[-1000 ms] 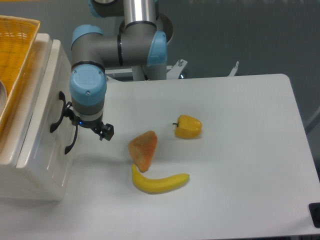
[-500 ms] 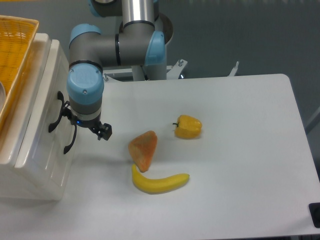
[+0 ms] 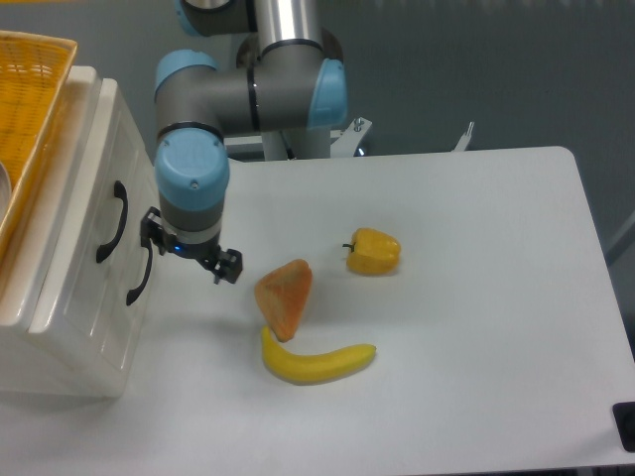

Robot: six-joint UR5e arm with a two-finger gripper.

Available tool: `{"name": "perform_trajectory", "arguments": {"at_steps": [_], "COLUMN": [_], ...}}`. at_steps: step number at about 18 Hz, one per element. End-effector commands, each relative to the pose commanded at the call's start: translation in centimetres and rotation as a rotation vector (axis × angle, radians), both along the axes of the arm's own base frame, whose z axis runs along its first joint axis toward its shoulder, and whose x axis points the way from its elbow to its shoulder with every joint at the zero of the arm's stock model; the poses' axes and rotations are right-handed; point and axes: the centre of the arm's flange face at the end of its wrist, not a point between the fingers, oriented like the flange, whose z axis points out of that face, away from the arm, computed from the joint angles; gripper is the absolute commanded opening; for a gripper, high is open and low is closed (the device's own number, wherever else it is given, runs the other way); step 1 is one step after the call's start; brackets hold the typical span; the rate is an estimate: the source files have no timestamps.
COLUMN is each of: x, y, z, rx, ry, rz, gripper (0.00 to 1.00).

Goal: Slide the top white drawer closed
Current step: 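Hold the gripper against the closed drawer front, then lift slightly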

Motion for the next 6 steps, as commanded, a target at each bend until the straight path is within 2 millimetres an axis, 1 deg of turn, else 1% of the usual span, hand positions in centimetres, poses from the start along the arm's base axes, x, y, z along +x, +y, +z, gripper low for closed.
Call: {"name": "perform_trajectory", "arguments": {"at_steps": [3, 6], "x": [-2.2, -3.1], "y": [-0.7, -1.0], "z": [0.1, 0.0], "rx": [0.016, 0.028], "ry": [0.010, 0.020], "rz": [-0.036, -0.049], "gripper": [1.00, 1.00]}}
